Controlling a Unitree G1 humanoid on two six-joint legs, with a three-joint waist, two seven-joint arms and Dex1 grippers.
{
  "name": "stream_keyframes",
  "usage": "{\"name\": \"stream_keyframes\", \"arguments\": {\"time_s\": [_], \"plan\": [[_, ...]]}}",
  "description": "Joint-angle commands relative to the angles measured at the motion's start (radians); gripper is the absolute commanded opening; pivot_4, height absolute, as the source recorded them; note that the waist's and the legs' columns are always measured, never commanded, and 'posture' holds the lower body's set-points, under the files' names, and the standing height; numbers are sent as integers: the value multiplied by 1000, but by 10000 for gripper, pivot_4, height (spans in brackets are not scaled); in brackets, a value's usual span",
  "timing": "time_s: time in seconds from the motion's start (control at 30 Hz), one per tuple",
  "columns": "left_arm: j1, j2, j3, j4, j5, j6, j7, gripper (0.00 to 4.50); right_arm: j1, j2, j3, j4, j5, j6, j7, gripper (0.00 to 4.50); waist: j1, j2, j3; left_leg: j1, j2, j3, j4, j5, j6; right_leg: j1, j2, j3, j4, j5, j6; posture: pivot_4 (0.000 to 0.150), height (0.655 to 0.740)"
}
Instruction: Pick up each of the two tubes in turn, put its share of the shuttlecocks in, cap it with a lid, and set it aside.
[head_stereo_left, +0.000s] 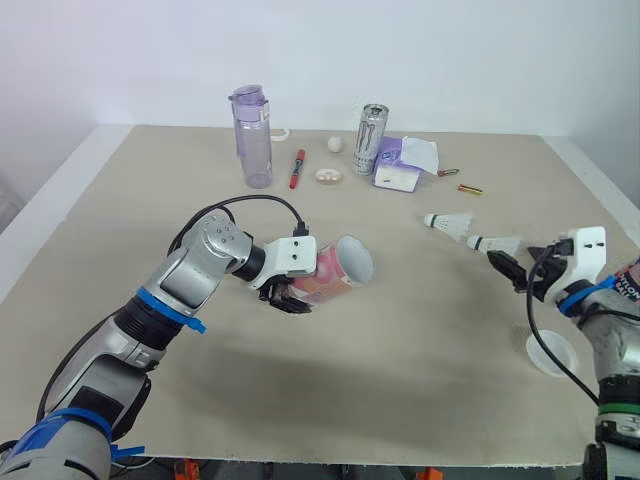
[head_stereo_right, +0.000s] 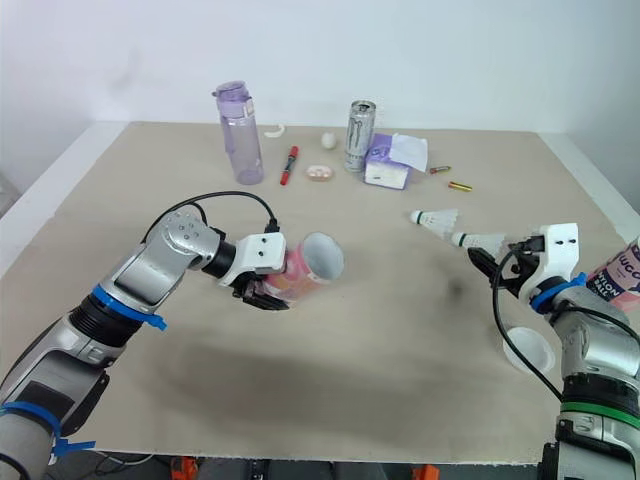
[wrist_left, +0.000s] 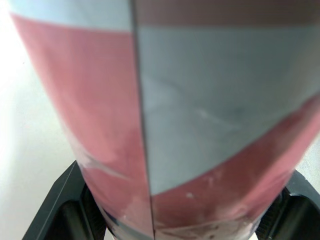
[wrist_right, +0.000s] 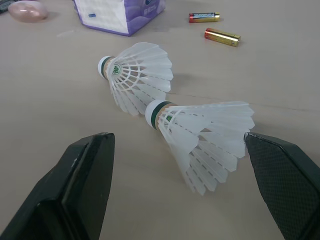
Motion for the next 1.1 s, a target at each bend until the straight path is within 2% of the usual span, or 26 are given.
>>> {"name": "stream_keyframes", "arguments": {"time_s": [0.03,0.2,0.3,0.33,0.37,0.4,0.43,0.47,0.5,0.53,0.57,0.63,0.73,0.87,0.97,1.1], "plan": [[7,12,-6,-24,5,6,5,31515,-54,-2,5,44,-9,-30,8,44416,0,0,0,0,0,0,0,0,0,0,0,0,0,0,0,1500,7400],[7,13,-5,-26,3,12,10,31515,-97,2,19,113,-25,-60,17,44416,-3,0,0,0,0,0,0,0,0,0,0,1,0,0,1,1500,7400],[10,16,-4,-28,3,13,13,31515,-127,7,26,149,-31,-73,21,37171,-3,0,0,0,0,0,0,0,0,0,0,1,0,0,1,1500,7400],[11,16,-4,-28,3,13,14,31515,-136,8,28,162,-34,-78,22,37171,-3,0,0,0,0,0,0,0,0,0,0,1,0,0,0,1500,7400],[12,16,-3,-29,2,15,16,31515,-147,10,30,180,-39,-87,22,29802,-4,0,0,0,0,0,0,0,0,0,0,1,0,1,1,1500,7400],[13,16,-3,-29,2,16,17,31515,-158,11,32,200,-44,-97,21,26989,-5,0,0,0,0,0,0,0,0,0,0,1,0,1,1,1500,7400],[14,15,-3,-30,2,16,19,31515,-165,12,32,215,-48,-106,22,21172,-5,0,0,0,0,0,0,0,0,0,0,1,0,1,1,1500,7400],[15,15,-3,-30,2,16,20,31515,-173,13,34,230,-53,-114,22,19155,-6,0,0,0,0,0,0,0,0,0,0,1,0,1,1,1500,7400],[15,15,-4,-30,2,17,22,31515,-178,13,35,242,-57,-121,23,14270,-6,0,0,0,0,0,0,0,0,0,0,1,0,1,1,1500,7400],[16,15,-4,-30,2,18,23,31515,-183,14,35,252,-59,-126,24,11941,-6,0,0,0,0,0,0,0,0,0,0,1,0,1,1,1500,7400],[16,14,-4,-31,1,19,24,31515,-188,15,34,262,-62,-132,24,4991,-6,0,0,0,0,0,0,0,0,0,0,1,0,1,1,1500,7400],[17,13,-4,-30,1,20,25,31515,-197,16,34,280,-65,-142,26,1516,-6,0,0,0,0,0,0,0,0,0,0,1,0,1,1,1500,7400],[18,12,-5,-29,1,20,26,31515,-203,15,33,297,-69,-156,31,1516,-8,0,0,0,-1,0,0,0,0,0,0,1,0,1,1,1500,7400],[19,10,-8,-24,1,16,27,31515,-170,10,30,226,-73,-174,35,1516,-9,0,0,0,-1,0,0,0,0,0,0,1,0,1,1,1500,7400],[16,7,-7,-16,0,12,27,31515,-123,-10,32,78,-79,-178,31,1516,-8,1,0,0,-1,0,0,0,0,0,0,1,0,1,1,1500,7400],[14,5,-7,-5,0,3,25,31515,-58,-70,45,-221,-94,-184,67,1516,-9,3,0,0,-2,0,0,0,0,0,0,2,0,1,2,1500,7400]]}}
